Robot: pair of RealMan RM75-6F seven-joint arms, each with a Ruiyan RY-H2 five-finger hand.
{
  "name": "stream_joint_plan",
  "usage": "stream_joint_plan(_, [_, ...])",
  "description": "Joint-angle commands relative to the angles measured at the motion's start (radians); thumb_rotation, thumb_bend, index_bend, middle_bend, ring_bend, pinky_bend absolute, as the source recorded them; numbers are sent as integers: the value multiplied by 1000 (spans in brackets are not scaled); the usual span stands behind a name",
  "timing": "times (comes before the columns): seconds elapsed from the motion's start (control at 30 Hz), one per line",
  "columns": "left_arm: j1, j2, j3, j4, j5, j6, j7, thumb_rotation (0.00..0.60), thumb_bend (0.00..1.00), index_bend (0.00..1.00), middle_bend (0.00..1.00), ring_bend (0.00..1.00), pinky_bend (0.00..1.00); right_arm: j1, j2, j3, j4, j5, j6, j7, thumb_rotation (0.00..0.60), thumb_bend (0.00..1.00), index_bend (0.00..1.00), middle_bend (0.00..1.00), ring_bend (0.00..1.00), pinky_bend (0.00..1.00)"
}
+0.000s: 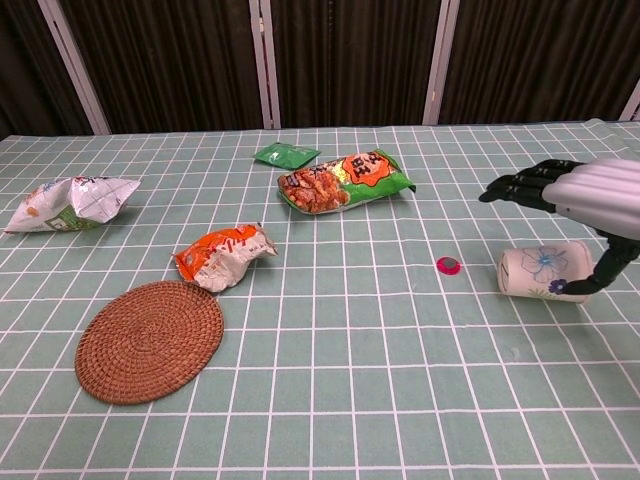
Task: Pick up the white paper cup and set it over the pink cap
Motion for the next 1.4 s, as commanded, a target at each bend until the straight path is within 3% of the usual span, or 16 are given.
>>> stream_joint_plan(0.03, [-1, 2, 3, -1, 6, -1, -3, 600, 0, 0, 0, 0, 0, -11, 50, -12, -136, 20, 21, -280, 600, 69, 0, 0, 0, 0])
stream_joint_plan(0.2, [-1, 8, 6, -4, 15, -1, -16, 600, 0, 0, 0, 0, 0, -8, 29, -36, -199, 35, 17, -605, 600, 73, 0, 0, 0, 0])
stream_joint_plan(0.37, [-2, 12, 10, -1, 19, -7, -26, 600, 0, 0, 0, 0, 0, -2, -5, -43, -261, 106, -4, -799, 600, 74, 0, 0, 0, 0])
stream_joint_plan(0.6, [-1, 15, 15, 6, 12, -20, -39, 600, 0, 0, 0, 0, 0, 31, -80, -48, -178, 181, -26, -1043, 600, 74, 0, 0, 0, 13])
stream_joint_plan(0.93, [-8, 13, 12, 7, 0, -35, -38, 600, 0, 0, 0, 0, 0, 56, -183, -37, -53, 291, -8, -1156, 600, 74, 0, 0, 0, 62])
stream_joint_plan(1.1, [-13, 12, 11, 6, -4, -41, -31, 600, 0, 0, 0, 0, 0, 62, -224, -29, -20, 348, 15, -1196, 600, 73, 0, 13, 0, 131])
stream_joint_plan(1.23, [-14, 13, 9, 7, -10, -45, -34, 600, 0, 0, 0, 0, 0, 71, -238, -27, -4, 376, 27, -1209, 600, 80, 0, 102, 23, 202])
stream_joint_plan(1.4, [-15, 14, 9, 7, -11, -47, -38, 600, 0, 0, 0, 0, 0, 86, -244, -37, 15, 368, 36, -1194, 600, 92, 71, 243, 162, 390])
